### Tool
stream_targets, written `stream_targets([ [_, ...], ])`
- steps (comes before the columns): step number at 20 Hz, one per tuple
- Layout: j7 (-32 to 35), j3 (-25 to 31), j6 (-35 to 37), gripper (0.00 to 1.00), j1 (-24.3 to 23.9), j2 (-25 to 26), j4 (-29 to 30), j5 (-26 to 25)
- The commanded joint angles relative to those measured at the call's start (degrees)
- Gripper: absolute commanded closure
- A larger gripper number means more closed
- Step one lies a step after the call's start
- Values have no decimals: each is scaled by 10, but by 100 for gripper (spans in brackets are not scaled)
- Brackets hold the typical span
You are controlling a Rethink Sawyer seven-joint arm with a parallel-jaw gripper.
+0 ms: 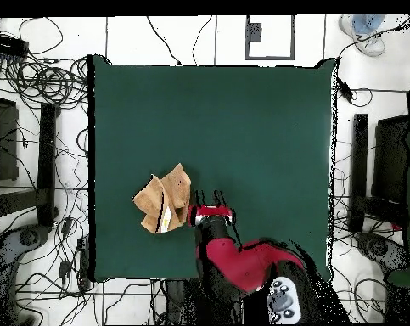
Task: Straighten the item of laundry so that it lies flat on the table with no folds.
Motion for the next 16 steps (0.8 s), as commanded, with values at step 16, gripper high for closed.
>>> stream_targets([
  [16,142,514,227,0,-302,143,63,-80],
])
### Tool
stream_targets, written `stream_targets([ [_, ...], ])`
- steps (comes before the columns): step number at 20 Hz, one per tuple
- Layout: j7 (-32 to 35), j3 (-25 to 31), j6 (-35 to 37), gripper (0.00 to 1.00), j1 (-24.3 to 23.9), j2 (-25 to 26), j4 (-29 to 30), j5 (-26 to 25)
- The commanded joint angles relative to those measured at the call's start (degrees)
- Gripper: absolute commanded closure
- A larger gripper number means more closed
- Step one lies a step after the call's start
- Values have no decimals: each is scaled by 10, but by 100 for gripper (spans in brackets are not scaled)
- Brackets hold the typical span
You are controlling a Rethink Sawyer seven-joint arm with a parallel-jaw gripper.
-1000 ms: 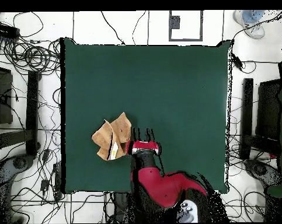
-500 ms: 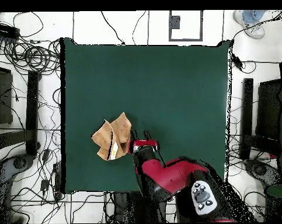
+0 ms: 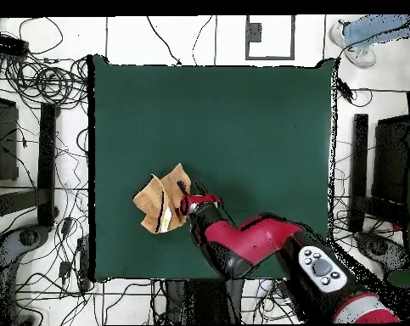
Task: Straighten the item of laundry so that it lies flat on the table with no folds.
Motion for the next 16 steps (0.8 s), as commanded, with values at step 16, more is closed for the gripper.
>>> stream_targets([
  [16,18,286,237,0,-156,179,67,114],
])
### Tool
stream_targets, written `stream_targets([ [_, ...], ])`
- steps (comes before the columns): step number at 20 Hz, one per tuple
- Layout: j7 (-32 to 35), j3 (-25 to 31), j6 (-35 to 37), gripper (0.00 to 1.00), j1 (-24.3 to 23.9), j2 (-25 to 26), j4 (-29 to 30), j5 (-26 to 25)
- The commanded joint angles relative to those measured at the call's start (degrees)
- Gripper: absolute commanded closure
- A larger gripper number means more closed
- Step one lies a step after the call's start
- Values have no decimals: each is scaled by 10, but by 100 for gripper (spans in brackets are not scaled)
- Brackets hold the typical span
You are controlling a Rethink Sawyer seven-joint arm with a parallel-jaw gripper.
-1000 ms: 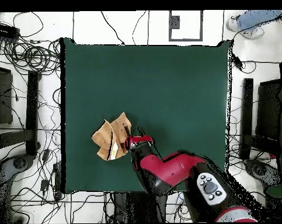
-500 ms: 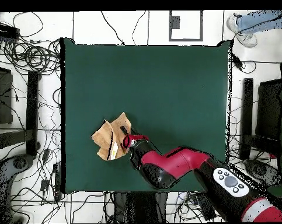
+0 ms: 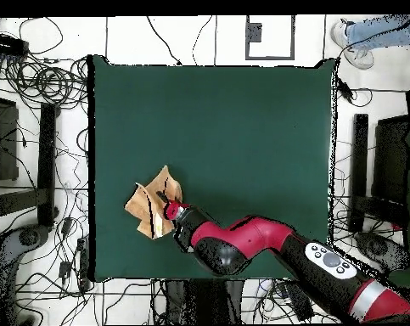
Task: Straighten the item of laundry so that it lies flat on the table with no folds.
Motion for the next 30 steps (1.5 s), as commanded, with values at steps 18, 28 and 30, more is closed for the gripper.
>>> stream_targets([
  [18,-8,-270,-129,100,266,-256,14,125],
  [28,-261,-725,-335,100,577,-222,-38,368],
  [30,-243,-737,-330,100,591,-210,-52,365],
])
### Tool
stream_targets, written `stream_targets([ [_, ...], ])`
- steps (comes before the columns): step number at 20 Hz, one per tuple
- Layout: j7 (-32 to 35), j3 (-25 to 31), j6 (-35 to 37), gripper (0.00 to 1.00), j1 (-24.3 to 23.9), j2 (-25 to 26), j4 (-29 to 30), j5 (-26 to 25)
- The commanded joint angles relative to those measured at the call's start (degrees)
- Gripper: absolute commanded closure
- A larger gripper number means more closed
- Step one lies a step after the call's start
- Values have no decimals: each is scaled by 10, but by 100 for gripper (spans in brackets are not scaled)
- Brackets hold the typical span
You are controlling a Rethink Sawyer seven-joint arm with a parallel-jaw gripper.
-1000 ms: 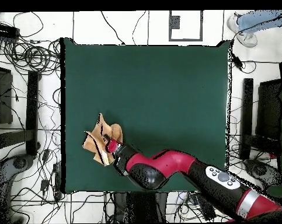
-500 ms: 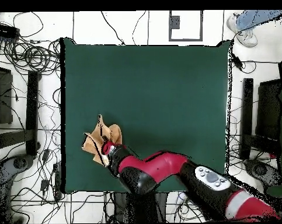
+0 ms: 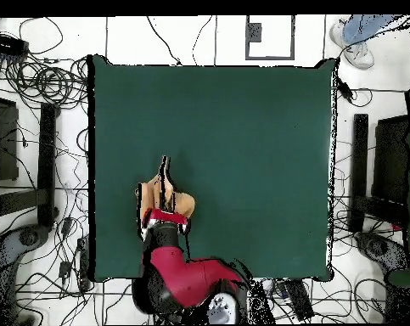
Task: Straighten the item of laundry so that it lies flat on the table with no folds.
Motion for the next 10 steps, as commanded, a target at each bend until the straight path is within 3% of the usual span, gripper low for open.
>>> stream_targets([
  [1,-202,-212,-49,100,53,-1,-77,68],
  [10,-146,-241,-45,100,81,24,-113,34],
])
